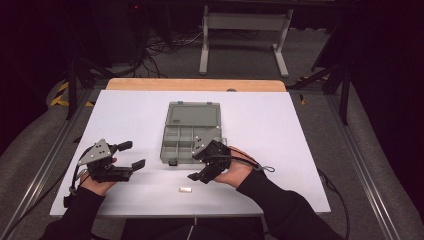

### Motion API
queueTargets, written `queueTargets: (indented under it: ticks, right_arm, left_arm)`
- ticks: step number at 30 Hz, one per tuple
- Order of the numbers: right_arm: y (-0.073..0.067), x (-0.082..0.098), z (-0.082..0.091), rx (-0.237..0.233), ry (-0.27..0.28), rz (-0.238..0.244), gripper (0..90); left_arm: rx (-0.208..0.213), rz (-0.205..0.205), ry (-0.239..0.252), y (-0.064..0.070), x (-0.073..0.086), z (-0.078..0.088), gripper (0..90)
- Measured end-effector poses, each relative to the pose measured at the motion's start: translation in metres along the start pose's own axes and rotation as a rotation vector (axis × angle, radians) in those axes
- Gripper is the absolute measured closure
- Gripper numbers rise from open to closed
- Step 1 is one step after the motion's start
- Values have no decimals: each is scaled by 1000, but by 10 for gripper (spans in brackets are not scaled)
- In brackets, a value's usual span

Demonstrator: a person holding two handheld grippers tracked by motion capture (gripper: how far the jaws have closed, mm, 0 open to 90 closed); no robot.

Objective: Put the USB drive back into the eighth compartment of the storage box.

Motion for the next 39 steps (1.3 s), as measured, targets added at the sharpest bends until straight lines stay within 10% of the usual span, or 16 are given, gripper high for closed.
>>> queueTargets:
  ticks: [39]
  right_arm:
    - [-24, 8, -63, -77, -212, 33, 309]
  left_arm:
    - [9, -9, -10, 0, 0, -3, 158]
Point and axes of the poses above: each handheld gripper's, and its own axes: z roughly backward along the jaws, x roughly out of its underside, y roughly to its right, the point moved 2 cm from there along -z, roughly forward along the jaws, and after that the axes turned 2 degrees about -z, right-handed, at the moved point
